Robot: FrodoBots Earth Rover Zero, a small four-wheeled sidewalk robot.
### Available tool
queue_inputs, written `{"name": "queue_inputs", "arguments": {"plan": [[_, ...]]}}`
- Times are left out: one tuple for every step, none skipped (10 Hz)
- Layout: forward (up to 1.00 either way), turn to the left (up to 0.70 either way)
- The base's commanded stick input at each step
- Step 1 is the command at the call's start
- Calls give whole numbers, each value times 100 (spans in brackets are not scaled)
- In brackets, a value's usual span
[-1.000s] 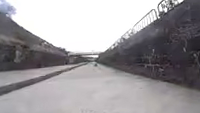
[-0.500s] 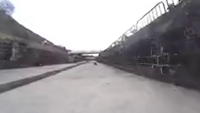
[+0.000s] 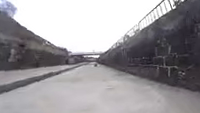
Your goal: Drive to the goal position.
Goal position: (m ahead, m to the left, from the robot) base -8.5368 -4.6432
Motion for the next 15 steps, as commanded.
{"name": "queue_inputs", "arguments": {"plan": [[70, 0], [70, 0], [70, 0], [70, 0], [70, 0], [70, 0], [70, 0], [70, 0], [70, 0], [70, 0], [70, 0], [70, 0], [70, 0], [70, 0], [70, 0]]}}
